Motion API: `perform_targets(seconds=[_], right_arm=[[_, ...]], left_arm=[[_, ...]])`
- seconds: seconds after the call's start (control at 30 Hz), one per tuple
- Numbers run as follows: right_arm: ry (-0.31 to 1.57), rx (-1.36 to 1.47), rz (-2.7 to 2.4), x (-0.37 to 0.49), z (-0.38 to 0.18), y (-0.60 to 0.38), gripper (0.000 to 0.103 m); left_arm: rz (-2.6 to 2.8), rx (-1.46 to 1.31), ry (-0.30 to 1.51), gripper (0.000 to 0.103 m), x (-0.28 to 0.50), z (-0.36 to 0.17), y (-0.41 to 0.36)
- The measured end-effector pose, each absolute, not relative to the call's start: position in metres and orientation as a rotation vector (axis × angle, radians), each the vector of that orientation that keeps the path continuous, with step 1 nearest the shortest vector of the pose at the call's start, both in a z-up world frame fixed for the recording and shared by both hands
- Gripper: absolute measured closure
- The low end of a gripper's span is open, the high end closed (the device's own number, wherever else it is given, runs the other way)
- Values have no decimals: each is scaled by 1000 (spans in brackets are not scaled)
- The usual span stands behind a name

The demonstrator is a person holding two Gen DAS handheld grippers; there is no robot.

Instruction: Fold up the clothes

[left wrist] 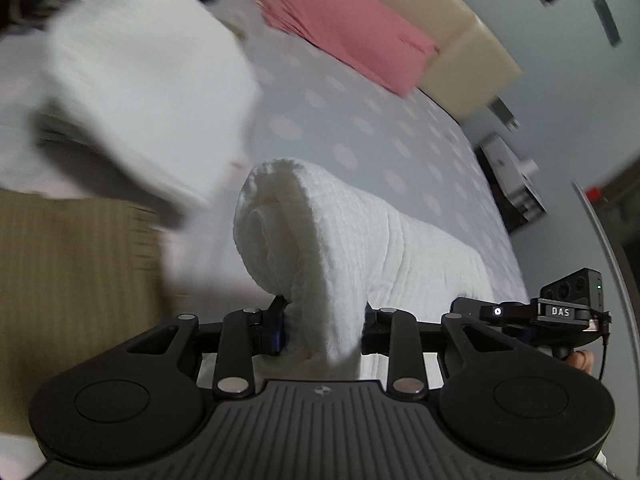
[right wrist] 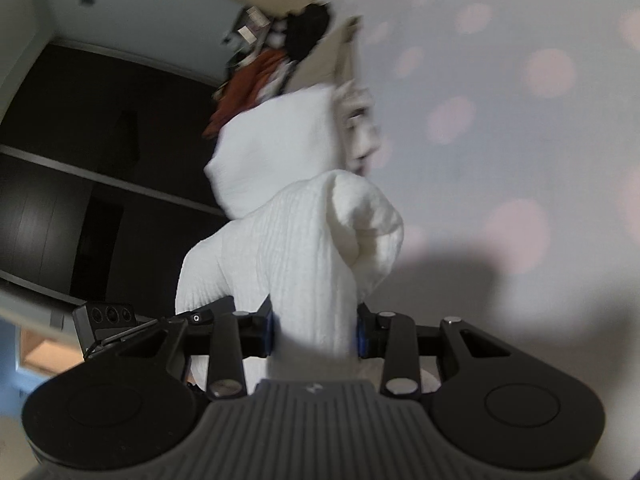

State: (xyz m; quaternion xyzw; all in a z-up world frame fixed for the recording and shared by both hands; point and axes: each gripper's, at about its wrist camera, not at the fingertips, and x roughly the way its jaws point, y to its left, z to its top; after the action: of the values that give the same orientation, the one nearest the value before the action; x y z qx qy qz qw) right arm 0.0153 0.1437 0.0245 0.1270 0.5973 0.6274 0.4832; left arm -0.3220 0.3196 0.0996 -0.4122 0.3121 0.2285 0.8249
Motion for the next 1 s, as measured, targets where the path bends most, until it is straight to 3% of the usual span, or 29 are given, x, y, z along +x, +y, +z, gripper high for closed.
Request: perform_targets(seconds=[0.4, 0.8, 0.93, 1.0], right_arm=[[1527, 234, 1700, -124, 35, 279, 64], [1586, 125, 1595, -198, -20, 363, 64], [1566, 96, 1566, -201, -32, 371, 64], [1566, 82, 1545, -200, -36, 374, 64]], left_arm=[[786, -947, 641, 74, -469, 113, 389], [891, -1041, 678, 73, -522, 33, 468], [880, -1071, 635, 69, -531, 19, 468], [875, -1069, 625, 59, -535, 16, 469]])
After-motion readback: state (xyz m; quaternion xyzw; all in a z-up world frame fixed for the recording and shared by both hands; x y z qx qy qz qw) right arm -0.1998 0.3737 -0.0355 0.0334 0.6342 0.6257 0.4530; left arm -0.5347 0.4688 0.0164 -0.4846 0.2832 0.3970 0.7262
